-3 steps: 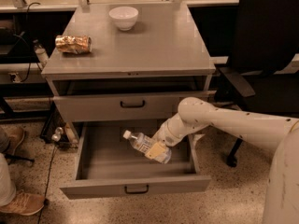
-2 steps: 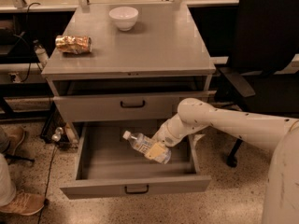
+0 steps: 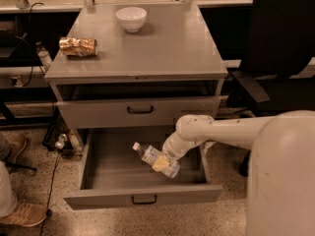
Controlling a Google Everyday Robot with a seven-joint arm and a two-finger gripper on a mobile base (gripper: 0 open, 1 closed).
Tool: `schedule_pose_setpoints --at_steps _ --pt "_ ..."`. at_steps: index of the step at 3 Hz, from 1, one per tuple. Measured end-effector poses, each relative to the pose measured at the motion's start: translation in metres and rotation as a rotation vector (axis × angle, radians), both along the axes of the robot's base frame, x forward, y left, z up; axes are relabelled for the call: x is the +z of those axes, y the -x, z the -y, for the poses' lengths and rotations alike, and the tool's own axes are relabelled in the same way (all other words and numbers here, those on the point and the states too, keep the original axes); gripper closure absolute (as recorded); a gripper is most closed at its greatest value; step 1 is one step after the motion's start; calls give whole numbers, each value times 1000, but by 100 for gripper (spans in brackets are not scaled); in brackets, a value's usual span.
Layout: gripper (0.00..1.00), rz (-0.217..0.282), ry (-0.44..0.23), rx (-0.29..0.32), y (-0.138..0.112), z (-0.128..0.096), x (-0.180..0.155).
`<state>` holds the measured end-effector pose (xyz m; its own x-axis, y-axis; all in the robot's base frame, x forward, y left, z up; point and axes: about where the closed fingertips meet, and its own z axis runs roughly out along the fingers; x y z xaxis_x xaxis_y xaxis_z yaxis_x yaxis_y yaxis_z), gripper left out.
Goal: Place blue plastic bottle into middle drawer
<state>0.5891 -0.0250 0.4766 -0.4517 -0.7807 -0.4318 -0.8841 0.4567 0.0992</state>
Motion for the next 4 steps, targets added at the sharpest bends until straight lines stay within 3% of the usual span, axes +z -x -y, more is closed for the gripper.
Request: schedule_pose_setpoints --at_steps 1,2,3,4 --pt "75 -34 24 -76 -3 5 -28" --pt "51 -65 -24 -130 -7 5 -50" --pt "21 -85 -85 -150 -12 3 -66" --pt "0 -94 -132 -162 -14 3 -72"
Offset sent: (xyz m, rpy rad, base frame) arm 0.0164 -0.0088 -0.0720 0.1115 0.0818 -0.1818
